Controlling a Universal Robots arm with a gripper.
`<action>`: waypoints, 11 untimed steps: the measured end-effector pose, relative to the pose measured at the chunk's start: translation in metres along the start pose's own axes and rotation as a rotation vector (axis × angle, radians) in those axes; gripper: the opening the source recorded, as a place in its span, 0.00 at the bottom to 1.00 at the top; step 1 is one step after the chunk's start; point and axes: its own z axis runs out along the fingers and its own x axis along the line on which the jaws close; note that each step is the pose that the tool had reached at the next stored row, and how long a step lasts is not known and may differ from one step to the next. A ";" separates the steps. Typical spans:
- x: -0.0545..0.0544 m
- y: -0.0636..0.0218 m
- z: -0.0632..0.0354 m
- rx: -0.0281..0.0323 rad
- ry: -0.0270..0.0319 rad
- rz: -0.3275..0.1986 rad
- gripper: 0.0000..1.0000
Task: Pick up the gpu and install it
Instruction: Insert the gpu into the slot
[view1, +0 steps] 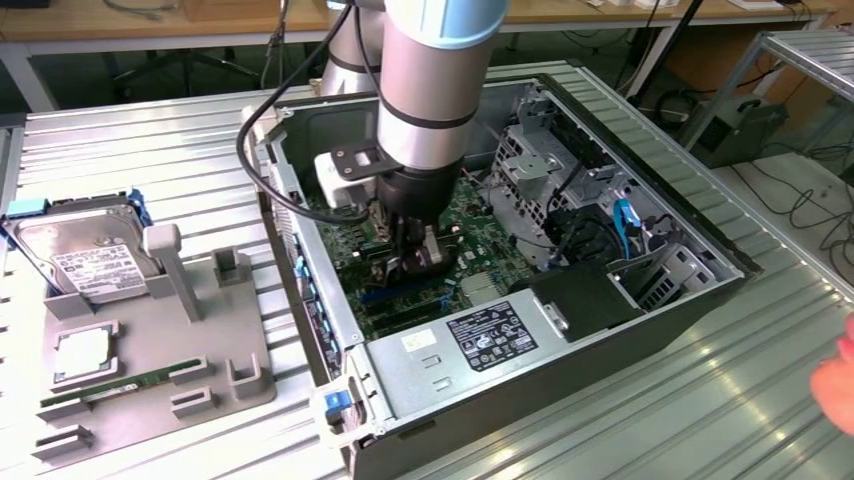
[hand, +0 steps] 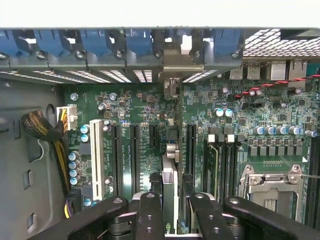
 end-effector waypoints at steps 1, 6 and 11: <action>0.000 0.0000 0.0009 -0.0001 0.0001 0.001 0.26; 0.000 0.0001 0.0040 -0.0004 0.0005 0.005 0.26; 0.000 0.0001 0.0041 -0.0002 0.0002 0.005 0.26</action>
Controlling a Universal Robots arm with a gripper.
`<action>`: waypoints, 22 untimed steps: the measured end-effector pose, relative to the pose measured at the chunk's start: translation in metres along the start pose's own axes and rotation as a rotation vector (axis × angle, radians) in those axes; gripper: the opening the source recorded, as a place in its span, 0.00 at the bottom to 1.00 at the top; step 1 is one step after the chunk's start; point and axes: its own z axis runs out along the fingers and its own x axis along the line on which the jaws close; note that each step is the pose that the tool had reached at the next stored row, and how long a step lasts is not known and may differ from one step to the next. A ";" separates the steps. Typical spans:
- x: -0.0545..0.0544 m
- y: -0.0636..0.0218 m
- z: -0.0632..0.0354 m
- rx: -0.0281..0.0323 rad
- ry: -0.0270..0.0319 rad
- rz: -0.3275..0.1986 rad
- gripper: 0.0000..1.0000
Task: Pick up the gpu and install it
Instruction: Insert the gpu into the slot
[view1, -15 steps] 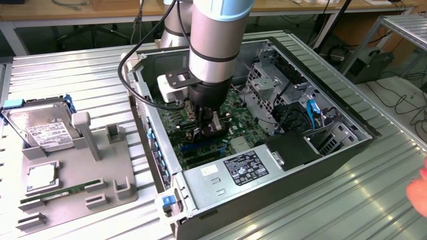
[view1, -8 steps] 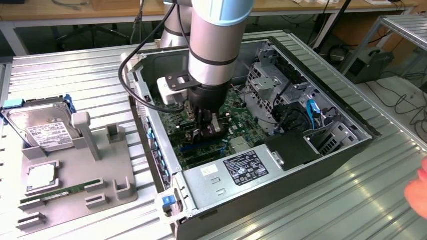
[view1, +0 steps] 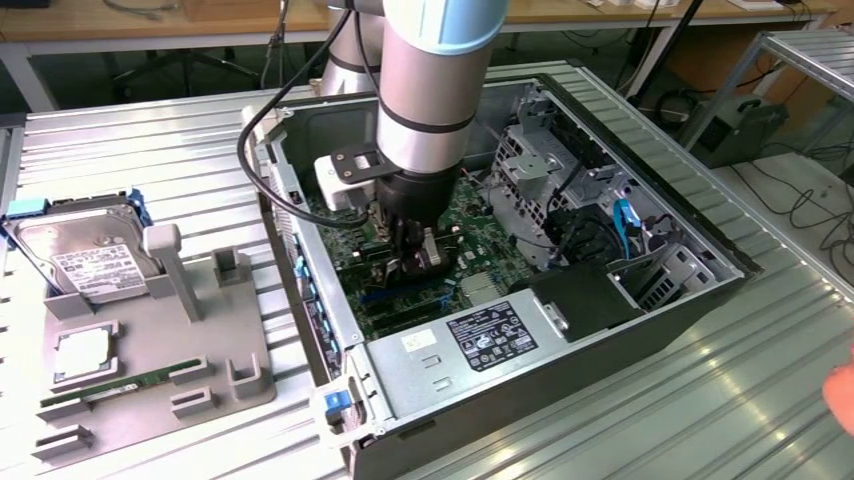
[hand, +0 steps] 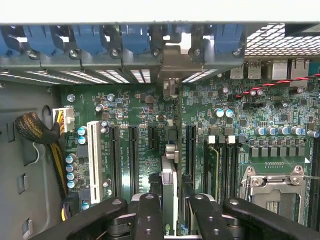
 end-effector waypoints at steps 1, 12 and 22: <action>0.000 0.0000 0.0001 0.0001 -0.0002 0.000 0.26; 0.000 0.0000 -0.0020 0.0001 0.0003 0.001 0.46; -0.005 0.0007 -0.0255 0.0017 0.0001 0.001 0.46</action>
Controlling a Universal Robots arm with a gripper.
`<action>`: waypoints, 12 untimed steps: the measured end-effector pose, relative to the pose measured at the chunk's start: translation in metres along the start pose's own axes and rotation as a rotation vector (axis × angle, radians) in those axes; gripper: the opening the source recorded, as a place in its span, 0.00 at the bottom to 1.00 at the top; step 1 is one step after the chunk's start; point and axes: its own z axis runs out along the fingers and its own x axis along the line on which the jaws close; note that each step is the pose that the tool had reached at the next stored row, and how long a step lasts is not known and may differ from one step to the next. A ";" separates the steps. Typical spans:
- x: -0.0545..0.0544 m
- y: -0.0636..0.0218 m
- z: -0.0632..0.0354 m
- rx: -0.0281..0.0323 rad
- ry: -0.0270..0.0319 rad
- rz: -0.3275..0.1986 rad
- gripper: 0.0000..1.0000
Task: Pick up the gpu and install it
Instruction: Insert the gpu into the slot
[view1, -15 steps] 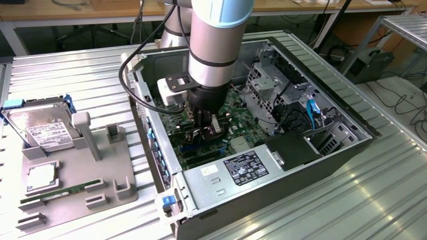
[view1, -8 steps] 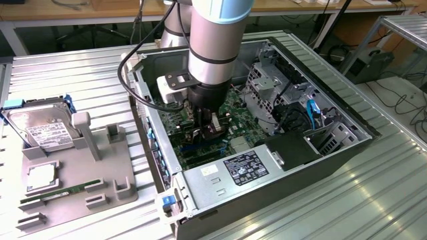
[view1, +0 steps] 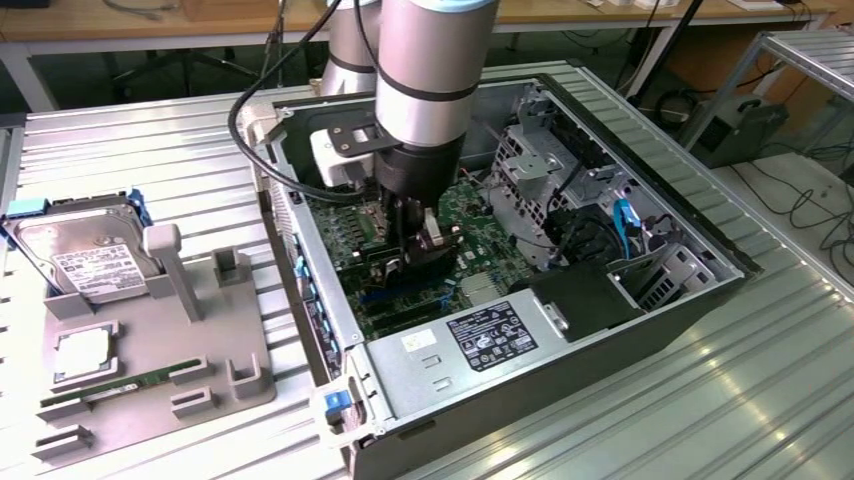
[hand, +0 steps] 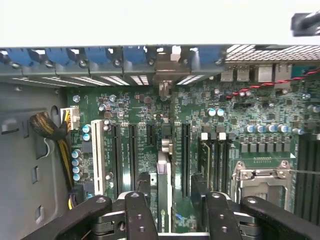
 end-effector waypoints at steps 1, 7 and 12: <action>-0.001 0.0000 -0.0014 0.0000 0.0000 0.000 0.46; -0.003 -0.0022 -0.0027 -0.0001 -0.0003 -0.002 0.25; -0.004 -0.0211 -0.0022 -0.0102 -0.0011 -0.006 0.11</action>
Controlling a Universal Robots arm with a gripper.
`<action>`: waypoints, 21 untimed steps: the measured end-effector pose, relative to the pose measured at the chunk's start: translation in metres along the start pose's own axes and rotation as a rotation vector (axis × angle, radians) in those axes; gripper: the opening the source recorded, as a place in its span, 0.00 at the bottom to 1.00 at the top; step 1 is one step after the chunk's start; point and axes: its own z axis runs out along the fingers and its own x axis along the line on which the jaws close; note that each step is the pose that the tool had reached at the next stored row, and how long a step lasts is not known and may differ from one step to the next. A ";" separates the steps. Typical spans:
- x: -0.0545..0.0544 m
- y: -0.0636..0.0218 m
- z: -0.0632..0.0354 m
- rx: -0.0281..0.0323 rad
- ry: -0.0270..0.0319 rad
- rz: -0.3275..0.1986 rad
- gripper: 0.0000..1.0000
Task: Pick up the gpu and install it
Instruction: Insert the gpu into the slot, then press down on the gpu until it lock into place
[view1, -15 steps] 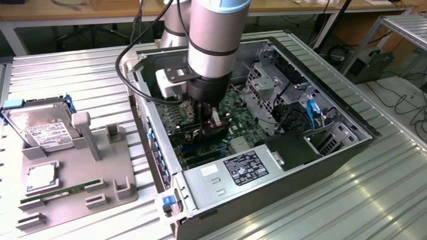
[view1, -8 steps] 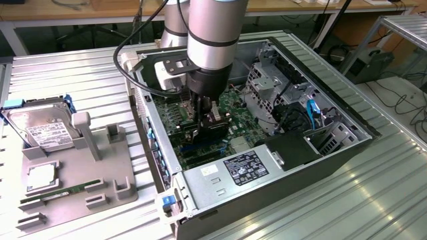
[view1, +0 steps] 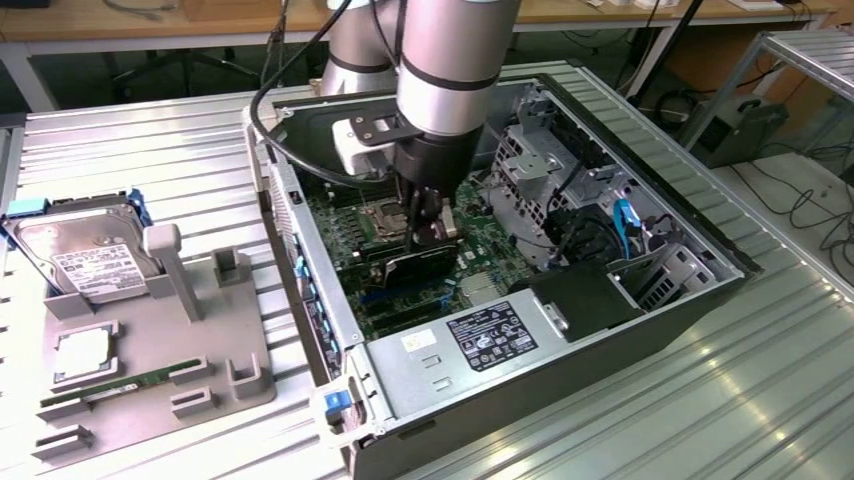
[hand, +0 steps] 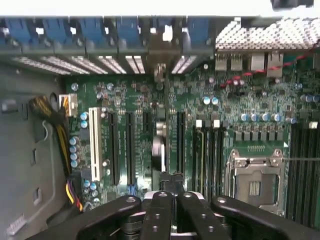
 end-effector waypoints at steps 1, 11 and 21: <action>0.000 -0.0023 0.0000 -0.0011 -0.0003 0.000 0.11; 0.000 0.0026 0.0000 -0.0023 -0.0005 -0.001 0.11; 0.000 0.0292 0.0058 -0.0024 -0.0005 -0.001 0.11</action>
